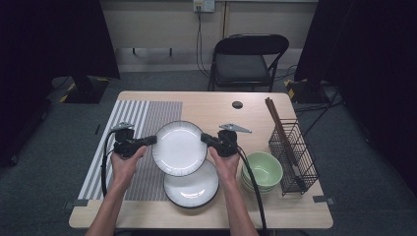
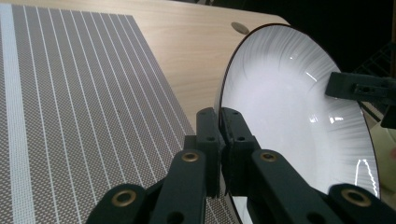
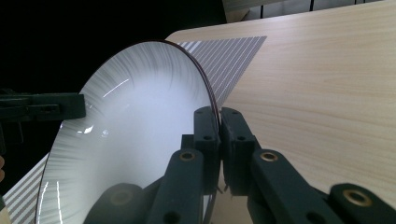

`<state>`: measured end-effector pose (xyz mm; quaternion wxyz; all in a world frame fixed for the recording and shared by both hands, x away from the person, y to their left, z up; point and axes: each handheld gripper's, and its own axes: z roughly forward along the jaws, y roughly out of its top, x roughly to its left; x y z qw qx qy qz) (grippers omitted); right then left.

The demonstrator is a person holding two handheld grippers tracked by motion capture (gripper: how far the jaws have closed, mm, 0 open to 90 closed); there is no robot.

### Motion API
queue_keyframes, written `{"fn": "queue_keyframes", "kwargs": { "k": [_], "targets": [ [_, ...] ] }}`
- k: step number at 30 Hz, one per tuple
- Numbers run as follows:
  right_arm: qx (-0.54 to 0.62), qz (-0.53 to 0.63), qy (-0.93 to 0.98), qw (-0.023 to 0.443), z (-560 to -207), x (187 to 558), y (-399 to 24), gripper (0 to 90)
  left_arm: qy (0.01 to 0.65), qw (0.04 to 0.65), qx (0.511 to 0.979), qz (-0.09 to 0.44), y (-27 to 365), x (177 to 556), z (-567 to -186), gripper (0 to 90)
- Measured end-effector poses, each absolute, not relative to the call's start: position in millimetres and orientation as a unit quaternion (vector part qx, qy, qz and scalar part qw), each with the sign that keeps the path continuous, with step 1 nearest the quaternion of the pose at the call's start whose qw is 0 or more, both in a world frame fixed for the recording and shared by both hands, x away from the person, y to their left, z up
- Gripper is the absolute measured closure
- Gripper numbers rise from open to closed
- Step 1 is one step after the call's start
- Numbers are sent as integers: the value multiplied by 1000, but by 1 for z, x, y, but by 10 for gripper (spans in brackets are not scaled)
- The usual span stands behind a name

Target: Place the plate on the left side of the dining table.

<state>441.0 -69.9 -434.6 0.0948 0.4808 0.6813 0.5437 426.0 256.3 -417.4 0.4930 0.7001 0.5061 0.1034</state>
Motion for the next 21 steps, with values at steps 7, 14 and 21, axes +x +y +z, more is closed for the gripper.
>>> {"fn": "queue_keyframes", "kwargs": {
  "k": [7,14,21],
  "targets": [
    [473,546,685,99,-426,443,-67,858,501,492,703,111,259,427,-414,872],
    [469,545,689,97,-426,447,-63,859,502,490,704,115,264,429,-413,872],
    [456,551,691,104,-414,452,-56,859,503,495,697,125,270,429,-401,873]
  ]
}}
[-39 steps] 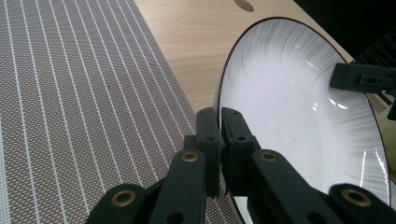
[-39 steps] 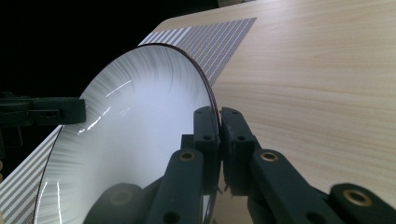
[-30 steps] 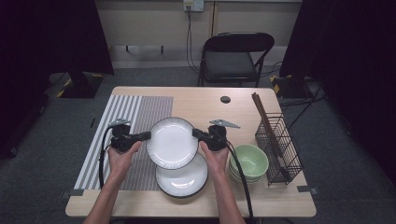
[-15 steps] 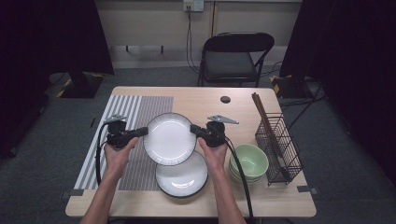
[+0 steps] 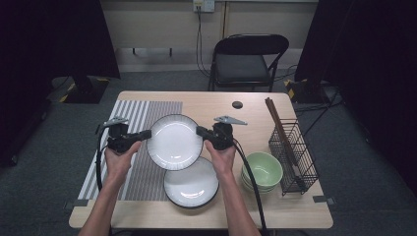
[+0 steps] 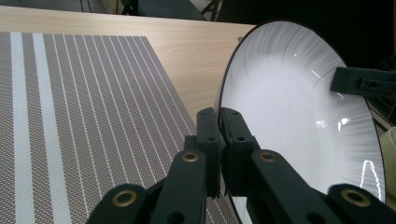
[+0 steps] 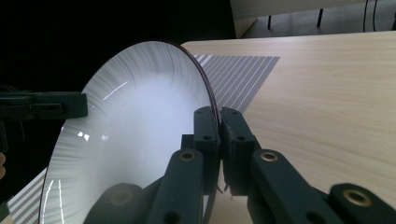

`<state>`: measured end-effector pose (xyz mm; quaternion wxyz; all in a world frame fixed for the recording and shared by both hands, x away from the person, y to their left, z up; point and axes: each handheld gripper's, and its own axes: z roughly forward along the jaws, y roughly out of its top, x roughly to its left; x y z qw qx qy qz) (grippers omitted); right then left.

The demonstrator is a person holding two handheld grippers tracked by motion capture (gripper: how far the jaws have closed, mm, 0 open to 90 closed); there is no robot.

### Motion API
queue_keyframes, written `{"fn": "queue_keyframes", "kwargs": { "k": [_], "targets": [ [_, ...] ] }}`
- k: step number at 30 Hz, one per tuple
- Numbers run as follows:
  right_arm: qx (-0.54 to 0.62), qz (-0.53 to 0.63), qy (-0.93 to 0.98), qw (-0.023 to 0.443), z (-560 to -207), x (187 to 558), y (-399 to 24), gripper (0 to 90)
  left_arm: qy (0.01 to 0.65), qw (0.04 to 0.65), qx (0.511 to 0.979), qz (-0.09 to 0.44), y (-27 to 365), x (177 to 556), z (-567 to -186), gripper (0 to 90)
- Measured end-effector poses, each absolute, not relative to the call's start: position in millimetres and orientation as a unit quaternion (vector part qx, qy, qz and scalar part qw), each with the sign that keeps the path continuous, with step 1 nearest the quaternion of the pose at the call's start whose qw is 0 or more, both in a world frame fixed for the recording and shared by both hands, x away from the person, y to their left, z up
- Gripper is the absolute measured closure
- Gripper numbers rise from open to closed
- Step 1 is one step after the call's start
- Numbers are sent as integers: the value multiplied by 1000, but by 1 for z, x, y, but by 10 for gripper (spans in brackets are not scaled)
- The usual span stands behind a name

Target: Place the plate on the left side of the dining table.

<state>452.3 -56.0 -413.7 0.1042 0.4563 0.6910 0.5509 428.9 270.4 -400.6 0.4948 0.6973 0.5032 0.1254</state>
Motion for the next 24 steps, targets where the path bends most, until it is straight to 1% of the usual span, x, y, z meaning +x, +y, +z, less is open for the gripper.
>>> {"fn": "queue_keyframes", "kwargs": {
  "k": [24],
  "targets": [
    [425,544,716,101,-396,480,-6,858,535,486,675,148,314,436,-392,875]
  ]
}}
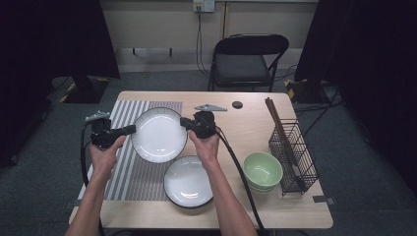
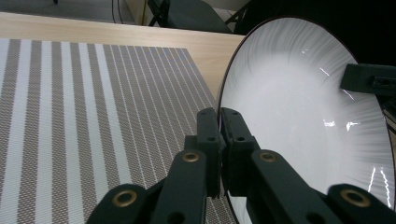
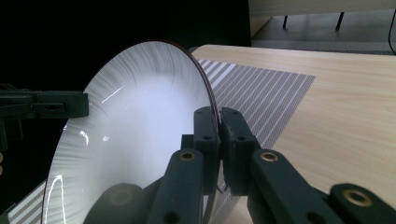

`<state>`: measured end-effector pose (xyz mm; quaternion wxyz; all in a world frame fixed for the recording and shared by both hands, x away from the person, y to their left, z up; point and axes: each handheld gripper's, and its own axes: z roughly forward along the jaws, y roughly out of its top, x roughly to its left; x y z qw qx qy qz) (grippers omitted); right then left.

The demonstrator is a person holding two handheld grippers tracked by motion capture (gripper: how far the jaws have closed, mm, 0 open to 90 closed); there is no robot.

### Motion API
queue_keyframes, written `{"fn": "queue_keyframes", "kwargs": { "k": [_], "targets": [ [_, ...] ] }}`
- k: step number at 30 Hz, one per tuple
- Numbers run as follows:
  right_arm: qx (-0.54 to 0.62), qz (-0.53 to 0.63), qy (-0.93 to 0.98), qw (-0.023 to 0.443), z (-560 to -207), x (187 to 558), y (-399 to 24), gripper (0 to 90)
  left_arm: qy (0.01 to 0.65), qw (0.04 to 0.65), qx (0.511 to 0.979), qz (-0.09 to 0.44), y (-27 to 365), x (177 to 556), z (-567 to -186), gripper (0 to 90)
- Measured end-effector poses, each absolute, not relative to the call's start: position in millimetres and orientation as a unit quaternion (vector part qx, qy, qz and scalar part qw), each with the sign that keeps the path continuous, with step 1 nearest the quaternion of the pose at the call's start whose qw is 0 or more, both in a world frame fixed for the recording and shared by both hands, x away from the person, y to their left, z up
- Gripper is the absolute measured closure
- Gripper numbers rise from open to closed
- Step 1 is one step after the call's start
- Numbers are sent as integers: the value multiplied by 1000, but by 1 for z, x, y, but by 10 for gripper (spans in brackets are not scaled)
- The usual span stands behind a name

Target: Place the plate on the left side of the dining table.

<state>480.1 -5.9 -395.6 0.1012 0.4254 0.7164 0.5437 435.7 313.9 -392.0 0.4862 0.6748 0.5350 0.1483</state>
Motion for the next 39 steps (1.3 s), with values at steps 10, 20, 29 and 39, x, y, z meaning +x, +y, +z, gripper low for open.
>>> {"fn": "queue_keyframes", "kwargs": {
  "k": [10,20,29,39],
  "targets": [
    [417,542,724,96,-383,499,14,858,542,484,670,153,331,448,-381,876],
    [407,538,732,96,-385,517,37,857,559,469,666,156,350,461,-387,876],
    [401,525,747,76,-408,530,57,858,585,442,663,151,366,462,-409,877],
    [400,514,757,53,-438,535,72,857,608,426,655,141,377,457,-439,877]
  ]
}}
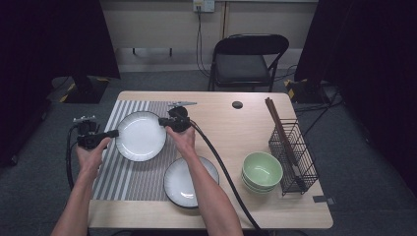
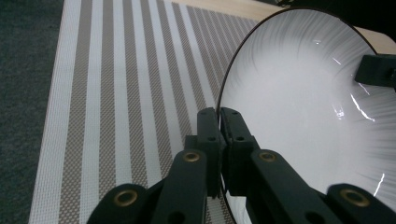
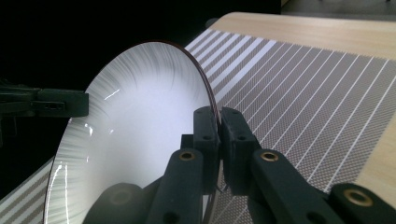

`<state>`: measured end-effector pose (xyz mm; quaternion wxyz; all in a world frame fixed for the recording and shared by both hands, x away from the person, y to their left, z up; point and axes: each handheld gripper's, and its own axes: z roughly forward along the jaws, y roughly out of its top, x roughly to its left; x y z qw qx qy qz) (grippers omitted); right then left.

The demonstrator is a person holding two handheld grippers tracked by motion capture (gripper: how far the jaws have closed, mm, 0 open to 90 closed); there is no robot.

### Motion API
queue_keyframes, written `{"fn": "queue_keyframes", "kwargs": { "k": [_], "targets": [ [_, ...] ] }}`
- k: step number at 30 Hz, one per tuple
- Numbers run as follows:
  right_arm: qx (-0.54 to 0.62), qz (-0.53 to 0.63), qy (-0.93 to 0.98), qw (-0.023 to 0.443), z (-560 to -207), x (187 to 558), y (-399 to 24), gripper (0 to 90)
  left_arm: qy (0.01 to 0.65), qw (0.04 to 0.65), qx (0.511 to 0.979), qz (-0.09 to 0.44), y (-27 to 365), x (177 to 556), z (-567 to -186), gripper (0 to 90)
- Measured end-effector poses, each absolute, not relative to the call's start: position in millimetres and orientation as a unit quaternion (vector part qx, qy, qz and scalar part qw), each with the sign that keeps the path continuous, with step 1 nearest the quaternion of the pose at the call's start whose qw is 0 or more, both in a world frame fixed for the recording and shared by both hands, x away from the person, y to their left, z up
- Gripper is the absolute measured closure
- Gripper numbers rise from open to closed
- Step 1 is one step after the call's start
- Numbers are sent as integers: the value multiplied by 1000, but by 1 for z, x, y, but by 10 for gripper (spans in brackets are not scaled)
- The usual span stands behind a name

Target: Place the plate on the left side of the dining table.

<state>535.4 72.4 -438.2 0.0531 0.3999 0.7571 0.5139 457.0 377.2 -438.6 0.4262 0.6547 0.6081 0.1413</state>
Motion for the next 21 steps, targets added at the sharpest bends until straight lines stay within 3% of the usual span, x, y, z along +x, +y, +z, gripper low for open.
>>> {"fn": "queue_keyframes", "kwargs": {
  "k": [21],
  "targets": [
    [417,486,768,31,-465,543,80,849,625,405,653,137,377,459,-462,877]
  ]
}}
